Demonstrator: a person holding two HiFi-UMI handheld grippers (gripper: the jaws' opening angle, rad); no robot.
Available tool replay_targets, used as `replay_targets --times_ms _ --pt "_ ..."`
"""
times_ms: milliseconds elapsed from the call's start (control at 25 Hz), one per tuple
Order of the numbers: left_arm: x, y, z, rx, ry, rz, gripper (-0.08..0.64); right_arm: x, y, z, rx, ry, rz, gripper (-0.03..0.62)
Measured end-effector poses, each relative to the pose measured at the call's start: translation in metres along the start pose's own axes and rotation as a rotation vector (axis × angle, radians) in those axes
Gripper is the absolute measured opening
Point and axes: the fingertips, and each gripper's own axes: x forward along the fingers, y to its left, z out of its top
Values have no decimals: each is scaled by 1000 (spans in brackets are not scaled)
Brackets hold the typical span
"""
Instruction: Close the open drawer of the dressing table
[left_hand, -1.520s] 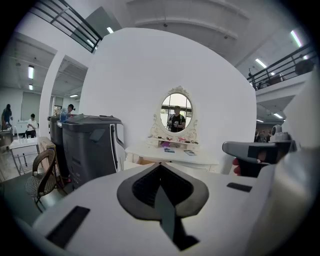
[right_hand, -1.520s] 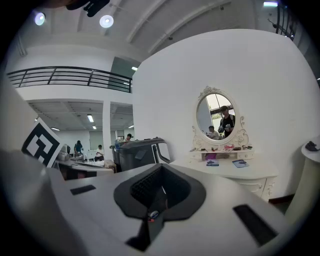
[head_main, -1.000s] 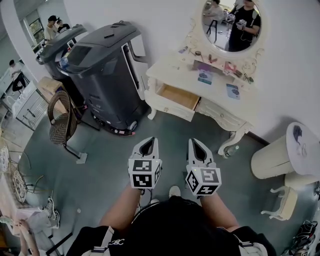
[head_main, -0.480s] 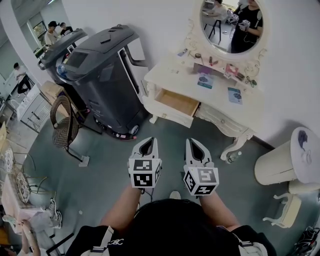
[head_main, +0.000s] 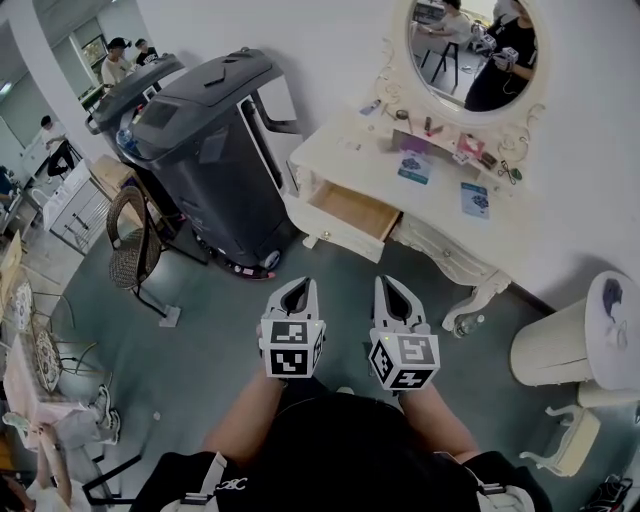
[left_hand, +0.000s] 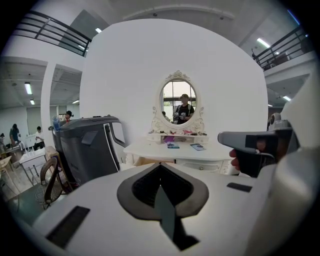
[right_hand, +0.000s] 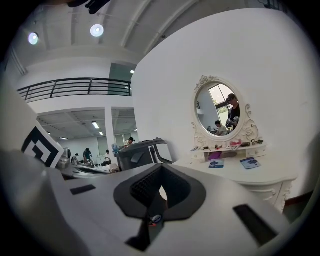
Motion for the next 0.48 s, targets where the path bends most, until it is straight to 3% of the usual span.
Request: replay_targets --times_ms 480 --pt "33 -1 0 4 14 -13 8 16 -22 -7 -3 10 -17 11"
